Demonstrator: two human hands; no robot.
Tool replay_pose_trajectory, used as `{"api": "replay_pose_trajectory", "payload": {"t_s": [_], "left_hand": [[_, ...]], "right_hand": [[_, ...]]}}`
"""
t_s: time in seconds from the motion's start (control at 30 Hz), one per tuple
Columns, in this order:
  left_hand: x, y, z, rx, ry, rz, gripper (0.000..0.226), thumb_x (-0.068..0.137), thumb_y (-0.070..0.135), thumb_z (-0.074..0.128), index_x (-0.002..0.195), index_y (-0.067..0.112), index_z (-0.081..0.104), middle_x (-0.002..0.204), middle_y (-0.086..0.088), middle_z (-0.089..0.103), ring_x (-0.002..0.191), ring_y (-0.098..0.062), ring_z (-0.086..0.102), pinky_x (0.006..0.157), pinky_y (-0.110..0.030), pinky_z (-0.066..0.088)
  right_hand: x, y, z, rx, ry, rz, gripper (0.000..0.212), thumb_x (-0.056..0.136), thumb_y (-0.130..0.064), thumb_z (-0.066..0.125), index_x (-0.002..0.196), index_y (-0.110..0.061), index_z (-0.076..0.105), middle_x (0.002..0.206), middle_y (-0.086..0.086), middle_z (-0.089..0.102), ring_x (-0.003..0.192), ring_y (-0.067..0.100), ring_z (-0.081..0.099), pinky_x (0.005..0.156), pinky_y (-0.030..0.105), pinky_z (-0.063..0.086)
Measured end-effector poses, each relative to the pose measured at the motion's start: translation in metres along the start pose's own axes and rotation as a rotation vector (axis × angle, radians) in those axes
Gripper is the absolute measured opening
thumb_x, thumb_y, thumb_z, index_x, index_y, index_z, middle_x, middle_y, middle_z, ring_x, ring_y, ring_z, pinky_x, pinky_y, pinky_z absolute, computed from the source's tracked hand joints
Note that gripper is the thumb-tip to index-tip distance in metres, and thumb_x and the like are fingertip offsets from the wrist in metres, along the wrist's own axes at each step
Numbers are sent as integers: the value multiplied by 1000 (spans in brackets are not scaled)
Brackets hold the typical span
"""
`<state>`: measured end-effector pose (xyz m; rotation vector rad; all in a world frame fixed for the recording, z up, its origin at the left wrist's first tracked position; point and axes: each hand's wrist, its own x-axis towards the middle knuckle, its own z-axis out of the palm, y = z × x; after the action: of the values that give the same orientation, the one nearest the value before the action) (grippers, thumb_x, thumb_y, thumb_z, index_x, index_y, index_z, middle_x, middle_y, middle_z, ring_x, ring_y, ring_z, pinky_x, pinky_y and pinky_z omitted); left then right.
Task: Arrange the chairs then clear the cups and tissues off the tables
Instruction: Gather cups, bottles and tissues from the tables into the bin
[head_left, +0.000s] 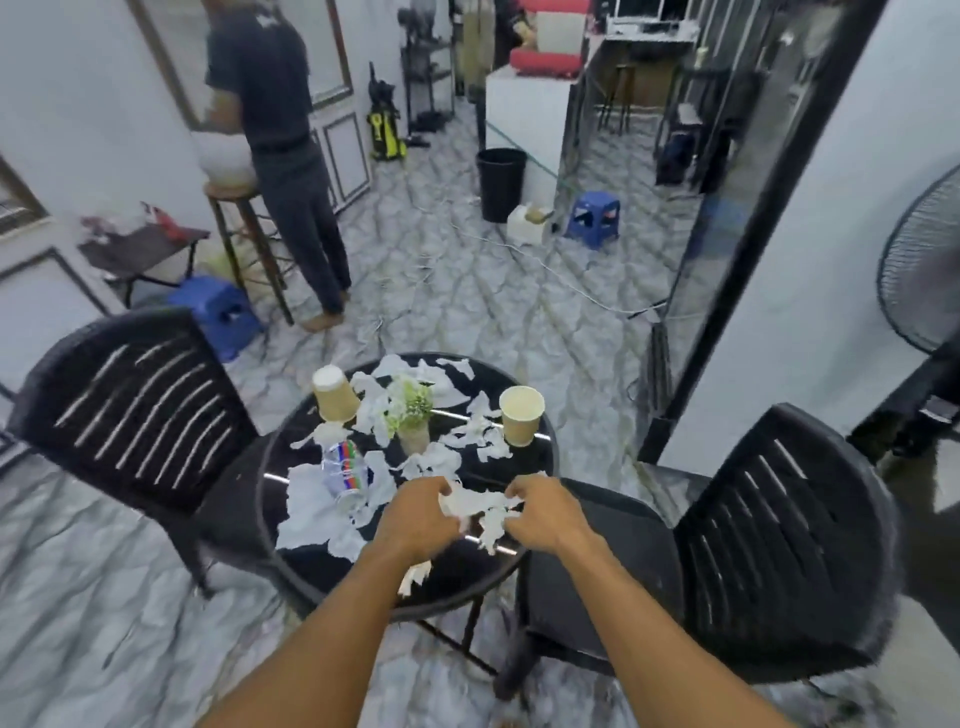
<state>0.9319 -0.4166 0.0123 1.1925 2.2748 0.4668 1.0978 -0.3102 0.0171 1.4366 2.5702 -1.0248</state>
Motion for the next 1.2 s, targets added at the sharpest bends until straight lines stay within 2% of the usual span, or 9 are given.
{"api": "replay_pose_trajectory", "payload": {"t_s": [0.2,0.37,0.5,0.6,0.73,0.87,1.0,1.13,1.2], "left_hand": [[37,-29,-35,-58,121,-140,40,85,28,68,124,18,63,125,-2,63,114,-22,59,85,-25,43],[48,-64,-61,-143,255,-272,48,80,33,68,126,23,62,126,-2,63,111,-24,61,93,-35,51],[64,-100,-85,-155,325,-291,35,77,26,66,111,17,68,110,0,68,101,-22,64,87,-38,53],[83,-129,-102,-156,342,-295,31,79,26,70,109,20,69,107,5,69,101,-18,64,86,-35,53],[121,-165,-122,-146,344,-264,24,78,14,71,102,14,68,100,4,69,86,-15,58,74,-29,46],[172,-197,-143,-204,279,-199,43,77,21,71,119,21,65,106,17,62,92,-8,58,80,-27,46],[220,-214,-158,-206,244,-110,59,78,28,76,133,22,54,121,6,62,114,-18,57,87,-29,42],[260,-215,-162,-260,213,-31,56,73,37,78,121,28,52,99,24,50,93,-10,55,73,-27,41],[273,-214,-160,-283,187,-27,53,71,42,76,116,31,51,94,23,50,88,-9,58,65,-27,46]], "right_hand": [[77,-44,5,-27,-33,-159,42,81,-28,69,123,-22,64,125,-1,63,115,21,59,92,34,51],[120,-95,30,-63,-133,-290,48,83,-35,72,129,-22,60,132,0,59,124,20,53,100,35,46],[145,-139,57,-31,-187,-357,52,81,-34,75,129,-20,60,126,0,63,113,19,59,92,31,49],[163,-170,78,-14,-208,-367,34,81,-32,74,111,-19,65,107,2,67,100,22,63,79,30,48],[194,-201,119,-15,-200,-282,31,76,-40,72,92,-17,58,92,2,64,86,24,61,74,36,54],[223,-224,157,-24,-133,-126,57,70,-52,78,108,-16,55,107,5,61,101,26,59,83,36,51],[244,-238,188,-24,-59,72,69,73,-54,77,123,-15,50,122,7,56,118,27,53,94,37,48],[255,-239,210,-51,-44,188,66,76,-52,75,123,-14,49,122,6,54,117,25,51,94,33,46],[256,-237,215,-70,-53,221,59,77,-49,73,119,-16,49,119,5,55,114,24,51,92,33,48]]}}
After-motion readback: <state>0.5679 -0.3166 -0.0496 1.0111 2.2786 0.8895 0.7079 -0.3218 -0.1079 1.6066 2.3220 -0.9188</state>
